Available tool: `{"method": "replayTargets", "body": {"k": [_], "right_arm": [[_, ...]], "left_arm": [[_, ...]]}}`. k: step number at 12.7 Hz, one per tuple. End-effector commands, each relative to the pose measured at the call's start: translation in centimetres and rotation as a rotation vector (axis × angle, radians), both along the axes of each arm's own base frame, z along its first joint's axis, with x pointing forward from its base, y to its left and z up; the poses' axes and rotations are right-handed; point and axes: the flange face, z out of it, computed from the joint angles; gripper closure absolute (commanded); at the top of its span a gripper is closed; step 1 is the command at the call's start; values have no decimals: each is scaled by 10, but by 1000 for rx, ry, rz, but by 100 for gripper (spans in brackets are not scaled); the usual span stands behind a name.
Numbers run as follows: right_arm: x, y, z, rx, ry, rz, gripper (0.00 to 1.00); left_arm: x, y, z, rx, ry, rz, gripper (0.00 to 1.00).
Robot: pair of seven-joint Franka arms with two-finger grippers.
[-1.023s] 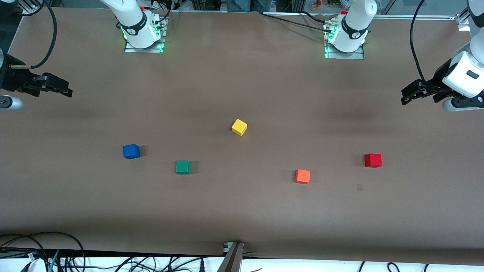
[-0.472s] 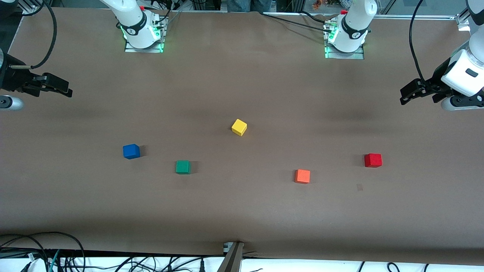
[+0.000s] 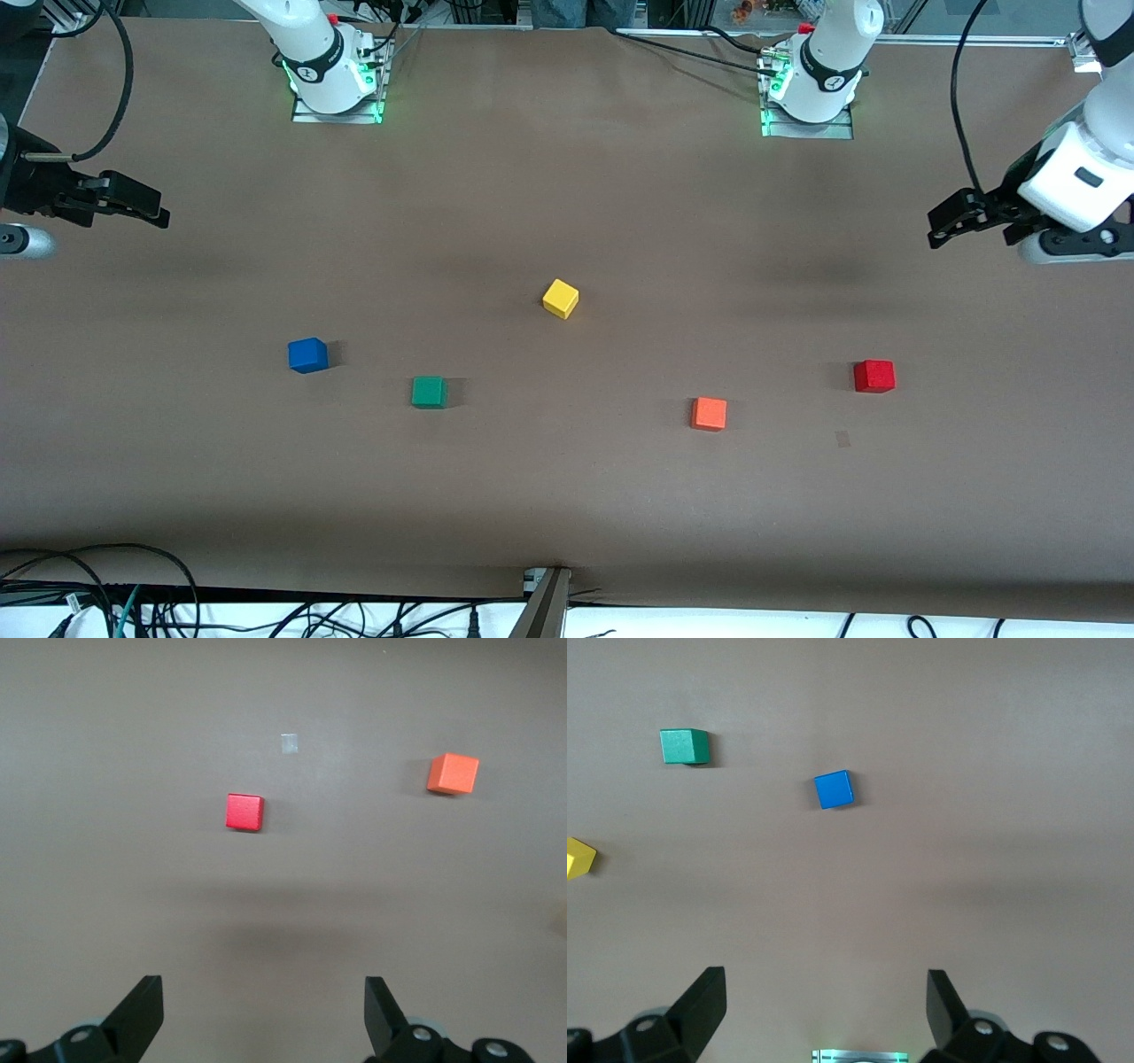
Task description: Pass red block to right arm, stack on blue
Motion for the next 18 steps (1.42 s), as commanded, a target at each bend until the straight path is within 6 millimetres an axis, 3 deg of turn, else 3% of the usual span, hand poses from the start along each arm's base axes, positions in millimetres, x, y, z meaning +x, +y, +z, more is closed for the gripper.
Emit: {"method": "replayTargets", "body": {"k": [1, 3, 4, 8, 12, 14, 18], "right_arm": [[2, -1, 5, 14, -9, 6, 0], [2, -1, 5, 14, -9, 6, 0], [2, -1, 3, 14, -6, 6, 0], [2, -1, 5, 14, -9, 6, 0], [2, -1, 5, 14, -9, 6, 0], [2, -1, 5, 14, -10, 6, 0], [2, -1, 4, 14, -7, 6, 0]], "left_arm": [[6, 8, 31, -20, -20, 0, 0], [-3, 21, 28, -24, 60, 22, 0], [-16, 24, 37, -8, 94, 17, 0], [-39, 38, 102, 89, 115, -82, 0], [-50, 67, 140, 273, 129, -253, 0], [-52, 103, 145, 332, 165, -316, 0], [-47, 208, 147, 404, 165, -479, 0]]}}
